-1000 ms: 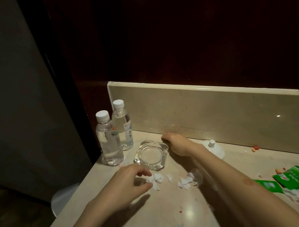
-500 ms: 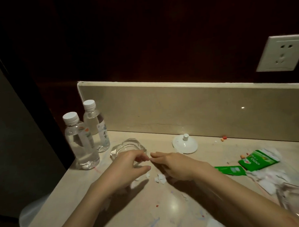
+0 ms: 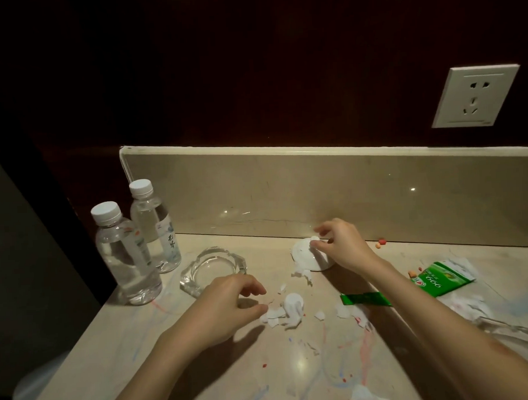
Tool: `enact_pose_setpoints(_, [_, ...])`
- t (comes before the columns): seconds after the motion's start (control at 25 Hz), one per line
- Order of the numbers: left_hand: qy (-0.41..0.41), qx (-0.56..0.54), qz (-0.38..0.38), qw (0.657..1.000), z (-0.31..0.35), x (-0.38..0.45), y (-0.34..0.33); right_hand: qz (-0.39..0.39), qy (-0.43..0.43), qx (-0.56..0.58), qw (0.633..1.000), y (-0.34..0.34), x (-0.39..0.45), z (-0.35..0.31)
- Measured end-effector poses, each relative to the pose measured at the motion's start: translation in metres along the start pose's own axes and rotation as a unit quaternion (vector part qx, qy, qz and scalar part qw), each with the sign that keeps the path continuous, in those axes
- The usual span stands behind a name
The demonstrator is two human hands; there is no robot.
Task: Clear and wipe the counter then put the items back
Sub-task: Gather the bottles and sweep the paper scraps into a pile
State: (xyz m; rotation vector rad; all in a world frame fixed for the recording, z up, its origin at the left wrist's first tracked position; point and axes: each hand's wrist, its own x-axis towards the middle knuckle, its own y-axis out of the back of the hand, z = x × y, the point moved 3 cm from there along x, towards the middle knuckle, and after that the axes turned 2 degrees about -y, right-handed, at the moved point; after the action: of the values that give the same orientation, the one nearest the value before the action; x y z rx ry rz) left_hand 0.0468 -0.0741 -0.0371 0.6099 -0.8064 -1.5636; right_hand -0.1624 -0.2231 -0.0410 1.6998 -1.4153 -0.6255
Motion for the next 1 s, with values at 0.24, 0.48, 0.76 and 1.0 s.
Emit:
enact_pose_setpoints(0.24, [0.011, 0.011, 0.023, 1.000, -0.013, -0.012, 0.011, 0.018, 0.008, 0.046, 0.999, 0.006, -0.001, -0.002])
enact_pose_setpoints(0.48, [0.004, 0.018, 0.010, 1.000, -0.007, 0.000, 0.003, -0.003, -0.067, 0.292, 0.954, 0.037, -0.009, 0.003])
enact_pose_setpoints(0.76, [0.009, 0.044, 0.006, 0.999, -0.009, -0.015, 0.005, 0.003, 0.019, 0.195, 0.981, 0.013, 0.004, -0.031])
enact_pose_setpoints(1.0, [0.022, 0.061, 0.027, 0.998, -0.019, -0.045, 0.016, -0.012, 0.103, 0.093, 0.990, -0.045, 0.019, -0.094])
